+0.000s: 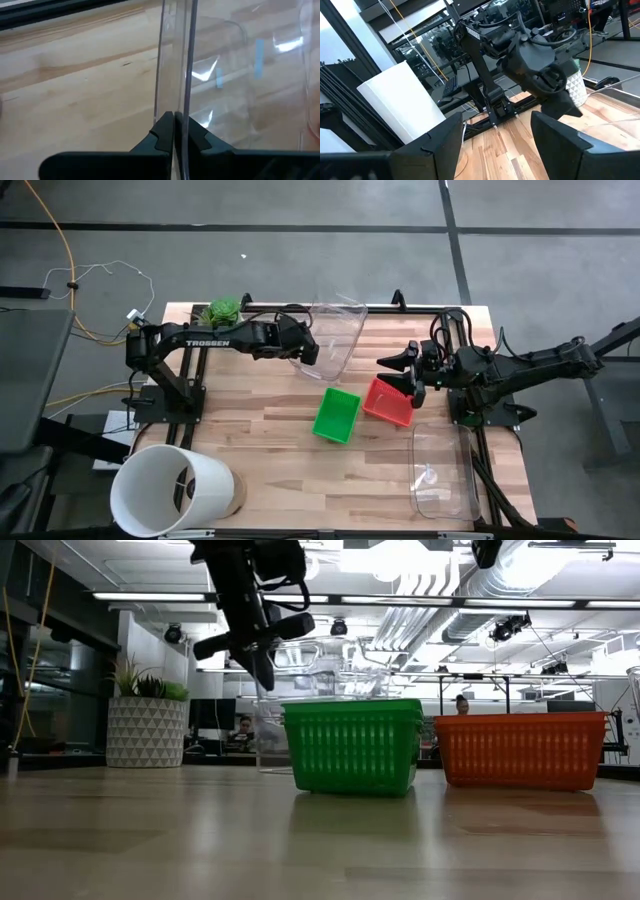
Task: Stack baskets by color
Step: Stack the top left transparent bin on the top right transparent bin, then stack the bottom transparent bin on the top transparent bin
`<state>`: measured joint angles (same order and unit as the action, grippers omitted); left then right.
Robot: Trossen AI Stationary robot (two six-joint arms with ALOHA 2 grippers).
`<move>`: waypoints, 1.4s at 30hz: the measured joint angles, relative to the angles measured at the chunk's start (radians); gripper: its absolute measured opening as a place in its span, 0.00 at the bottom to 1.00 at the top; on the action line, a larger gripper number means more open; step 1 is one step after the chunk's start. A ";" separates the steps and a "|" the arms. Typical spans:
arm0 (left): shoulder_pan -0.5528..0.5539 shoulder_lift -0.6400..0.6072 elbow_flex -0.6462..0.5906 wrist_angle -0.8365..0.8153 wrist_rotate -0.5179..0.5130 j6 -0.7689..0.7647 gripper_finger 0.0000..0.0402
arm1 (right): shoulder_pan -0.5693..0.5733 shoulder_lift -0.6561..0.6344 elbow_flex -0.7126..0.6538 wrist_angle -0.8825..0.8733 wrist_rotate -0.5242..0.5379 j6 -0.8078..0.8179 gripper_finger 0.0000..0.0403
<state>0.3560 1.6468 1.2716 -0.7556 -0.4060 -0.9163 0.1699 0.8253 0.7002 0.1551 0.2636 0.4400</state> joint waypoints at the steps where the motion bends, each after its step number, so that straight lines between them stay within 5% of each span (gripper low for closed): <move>1: 0.000 0.000 0.000 -0.006 0.000 0.009 0.00 | 0.000 0.000 0.000 0.000 0.004 -0.001 0.55; 13: 0.011 -0.001 0.000 -0.003 0.044 0.089 0.06 | 0.000 0.000 0.000 0.000 0.018 -0.004 0.55; 26: 0.057 -0.041 0.000 0.051 0.136 0.194 0.39 | 0.000 0.000 0.000 0.000 0.019 -0.003 0.55; 35: 0.063 -0.260 0.000 0.181 0.204 0.387 0.47 | 0.000 0.000 0.000 -0.001 0.043 -0.011 0.55; 42: -0.080 -0.499 -0.001 0.341 0.209 0.562 0.47 | 0.000 0.000 0.000 -0.001 0.089 -0.032 0.55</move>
<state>0.2755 1.1479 1.2708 -0.4149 -0.1974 -0.3544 0.1699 0.8249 0.7002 0.1543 0.3523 0.4082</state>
